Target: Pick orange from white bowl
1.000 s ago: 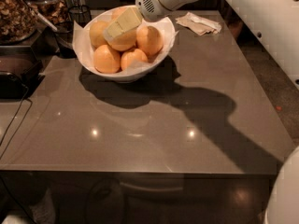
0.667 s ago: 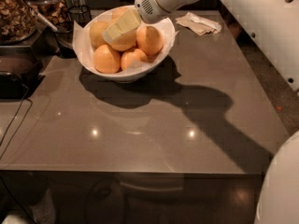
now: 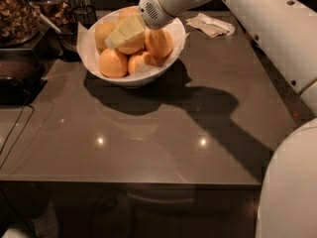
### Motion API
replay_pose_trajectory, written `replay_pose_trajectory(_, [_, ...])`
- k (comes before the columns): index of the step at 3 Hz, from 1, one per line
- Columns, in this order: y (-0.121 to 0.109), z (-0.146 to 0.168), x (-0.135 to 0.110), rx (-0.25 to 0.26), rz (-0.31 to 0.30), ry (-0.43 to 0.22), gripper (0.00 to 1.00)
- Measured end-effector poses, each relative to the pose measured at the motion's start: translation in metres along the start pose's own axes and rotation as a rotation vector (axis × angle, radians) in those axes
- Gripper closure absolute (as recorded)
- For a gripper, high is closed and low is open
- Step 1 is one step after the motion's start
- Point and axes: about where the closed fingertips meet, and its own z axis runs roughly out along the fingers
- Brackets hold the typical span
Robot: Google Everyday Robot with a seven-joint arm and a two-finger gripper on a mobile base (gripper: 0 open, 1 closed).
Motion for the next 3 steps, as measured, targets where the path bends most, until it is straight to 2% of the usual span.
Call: replay_pose_trajectory(3, [0.016, 0.023, -0.007, -0.073, -0.046, 0.013, 0.0])
